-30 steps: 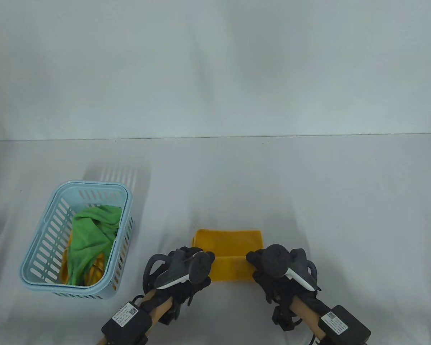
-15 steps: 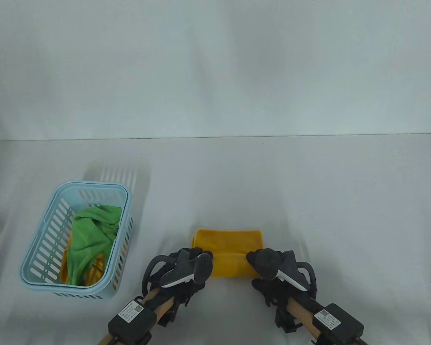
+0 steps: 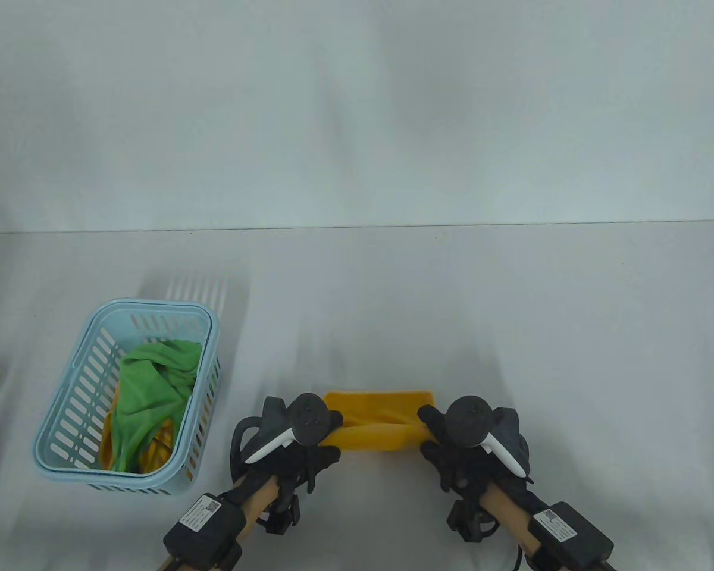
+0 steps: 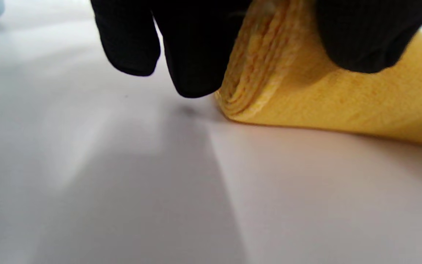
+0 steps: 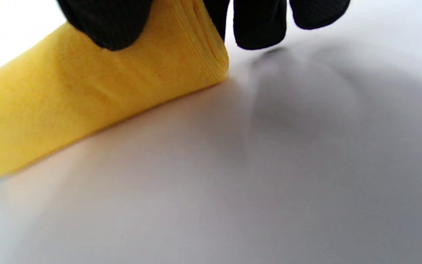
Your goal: Roll square towel into towel roll
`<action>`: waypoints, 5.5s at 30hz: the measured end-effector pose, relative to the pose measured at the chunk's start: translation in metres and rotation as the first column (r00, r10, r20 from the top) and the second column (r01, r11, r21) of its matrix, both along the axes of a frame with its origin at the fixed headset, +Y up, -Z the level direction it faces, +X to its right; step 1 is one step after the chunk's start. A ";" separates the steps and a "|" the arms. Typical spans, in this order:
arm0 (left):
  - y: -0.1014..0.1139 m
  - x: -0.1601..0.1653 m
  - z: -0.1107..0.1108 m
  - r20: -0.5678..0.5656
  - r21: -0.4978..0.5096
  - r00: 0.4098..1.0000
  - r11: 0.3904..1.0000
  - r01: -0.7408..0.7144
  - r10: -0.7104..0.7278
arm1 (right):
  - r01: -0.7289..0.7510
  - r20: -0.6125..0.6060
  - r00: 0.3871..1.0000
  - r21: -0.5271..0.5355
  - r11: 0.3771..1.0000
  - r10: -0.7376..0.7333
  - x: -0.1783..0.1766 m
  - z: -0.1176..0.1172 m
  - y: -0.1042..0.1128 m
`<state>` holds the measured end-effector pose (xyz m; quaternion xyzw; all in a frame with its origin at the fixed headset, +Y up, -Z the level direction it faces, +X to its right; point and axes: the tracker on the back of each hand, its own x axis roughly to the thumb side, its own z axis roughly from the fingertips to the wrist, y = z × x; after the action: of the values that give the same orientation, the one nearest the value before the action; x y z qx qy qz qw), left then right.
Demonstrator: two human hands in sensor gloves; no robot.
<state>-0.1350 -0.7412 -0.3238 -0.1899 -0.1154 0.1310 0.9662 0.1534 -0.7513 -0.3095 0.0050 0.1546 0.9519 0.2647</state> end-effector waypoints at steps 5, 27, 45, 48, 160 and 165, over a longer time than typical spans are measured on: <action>0.000 -0.007 -0.001 -0.069 -0.047 0.996 0.997 -0.058 0.054 | 0.041 0.062 0.997 -0.003 0.999 -0.041 0.005 -0.001 0.002; 0.003 -0.018 -0.005 -0.186 0.060 0.981 0.996 0.065 -0.053 | 0.017 0.190 0.982 -0.009 1.000 -0.015 0.023 -0.006 0.005; 0.040 -0.009 0.009 -0.112 0.279 0.992 0.956 0.085 -0.055 | 0.006 0.023 1.000 0.103 0.995 -0.008 0.007 0.003 0.028; 0.048 -0.010 0.011 -0.108 0.312 0.994 0.948 0.066 -0.034 | 0.004 -0.088 0.996 0.129 0.992 0.007 -0.007 0.007 0.033; 0.072 -0.015 0.021 -0.104 0.446 0.995 0.893 0.058 -0.013 | -0.402 0.446 0.812 -0.039 0.915 0.376 0.161 -0.107 0.063; 0.073 -0.016 0.022 -0.106 0.454 0.994 0.888 0.069 -0.023 | -0.417 0.392 0.839 0.017 0.909 0.378 0.134 -0.094 0.081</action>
<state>-0.1514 -0.6682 -0.3017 0.0467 -0.0911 0.0865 0.9910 0.2876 -0.6702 -0.4038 -0.1983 0.0493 0.9752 0.0856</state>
